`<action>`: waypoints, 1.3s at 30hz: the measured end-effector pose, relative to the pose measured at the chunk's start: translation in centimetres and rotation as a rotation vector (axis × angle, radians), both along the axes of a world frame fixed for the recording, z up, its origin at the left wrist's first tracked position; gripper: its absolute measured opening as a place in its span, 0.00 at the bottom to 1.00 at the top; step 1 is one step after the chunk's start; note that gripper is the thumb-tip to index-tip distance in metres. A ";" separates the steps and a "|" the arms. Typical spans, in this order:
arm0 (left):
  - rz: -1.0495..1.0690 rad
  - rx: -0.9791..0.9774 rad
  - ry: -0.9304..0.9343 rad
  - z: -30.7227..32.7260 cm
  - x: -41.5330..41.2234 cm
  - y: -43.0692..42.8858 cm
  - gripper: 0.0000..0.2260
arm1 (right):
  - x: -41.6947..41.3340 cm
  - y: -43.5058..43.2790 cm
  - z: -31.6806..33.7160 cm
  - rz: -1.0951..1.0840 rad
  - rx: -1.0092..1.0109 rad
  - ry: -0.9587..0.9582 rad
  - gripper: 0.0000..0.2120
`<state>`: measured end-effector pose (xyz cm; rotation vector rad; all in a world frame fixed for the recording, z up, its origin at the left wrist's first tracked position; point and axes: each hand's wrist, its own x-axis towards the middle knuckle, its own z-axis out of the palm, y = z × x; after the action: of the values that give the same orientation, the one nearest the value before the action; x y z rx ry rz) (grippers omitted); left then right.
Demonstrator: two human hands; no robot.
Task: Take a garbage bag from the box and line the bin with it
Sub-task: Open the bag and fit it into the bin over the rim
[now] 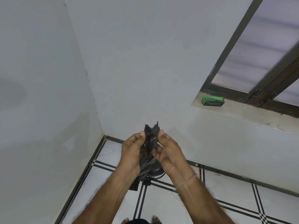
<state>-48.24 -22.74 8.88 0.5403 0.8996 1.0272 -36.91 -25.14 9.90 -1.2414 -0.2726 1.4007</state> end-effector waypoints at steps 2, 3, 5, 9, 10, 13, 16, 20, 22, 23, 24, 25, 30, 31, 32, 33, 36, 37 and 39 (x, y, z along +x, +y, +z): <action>0.061 -0.008 0.041 -0.6 -0.1 0.4 0.11 | 0.7 0.2 -0.2 -0.063 -0.012 -0.082 0.06; 0.104 -0.007 0.093 -1.0 -0.2 0.8 0.11 | 1.3 0.5 -0.4 -0.102 -0.030 -0.139 0.07; 0.180 0.010 0.226 -1.8 -0.4 1.5 0.10 | 2.6 1.2 -1.1 -0.168 -0.079 -0.231 0.10; 0.235 0.177 0.432 -2.4 0.1 2.0 0.12 | 4.6 2.5 -2.6 -0.317 -0.089 -0.199 0.14; 0.223 0.231 0.476 -2.6 0.2 2.0 0.12 | 4.8 2.5 -2.7 -0.320 -0.072 -0.192 0.15; 0.157 0.233 0.515 -3.3 0.9 1.8 0.11 | 5.8 1.8 -2.5 -0.285 0.037 -0.251 0.15; 0.138 0.078 0.527 -3.8 0.9 1.9 0.08 | 7.4 1.2 -2.1 -0.195 0.140 -0.357 0.13; -0.034 0.266 0.589 -1.5 2.3 2.3 0.21 | 9.6 1.0 -0.9 -0.013 0.236 -0.409 0.12; -0.328 0.452 0.581 0.3 3.7 2.5 0.24 | 10.3 1.2 -0.1 0.082 0.265 -0.421 0.12; -0.463 0.500 0.567 1.0 4.5 2.6 0.21 | 10.6 1.4 0.3 0.124 0.273 -0.418 0.12; -0.549 0.514 0.560 1.5 5.3 2.7 0.17 | 11.1 1.5 0.6 0.157 0.283 -0.416 0.12; -0.590 0.513 0.545 1.7 5.7 2.8 0.12 | 11.5 1.7 0.9 0.179 0.291 -0.420 0.13; -0.611 0.379 0.360 2.0 6.7 2.0 0.09 | 14.2 2.8 1.5 0.257 0.301 -0.429 0.14; -0.602 0.336 0.324 1.9 7.0 1.7 0.09 | 14.5 3.1 1.3 0.262 0.284 -0.425 0.13; -0.562 0.288 0.297 1.8 7.6 1.5 0.10 | 14.6 3.4 1.0 0.234 0.263 -0.482 0.12; -0.496 0.245 0.291 1.6 8.1 1.2 0.10 | 14.8 3.8 0.4 0.188 0.249 -0.624 0.10; -0.246 0.190 0.315 1.1 9.6 0.6 0.11 | 15.0 2.5 -1.2 -0.098 0.188 -1.176 0.07; -0.181 0.176 0.303 0.8 9.8 0.4 0.11 | 14.5 1.1 -1.0 -0.128 0.216 -1.136 0.08; -0.089 0.120 0.265 0.6 10.3 0.4 0.12 | 13.0 -0.9 -0.9 0.052 0.246 -0.829 0.10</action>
<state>-37.91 -22.38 9.45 0.8241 1.0407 0.9457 -23.87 -25.99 9.03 -1.5534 -1.0162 0.7921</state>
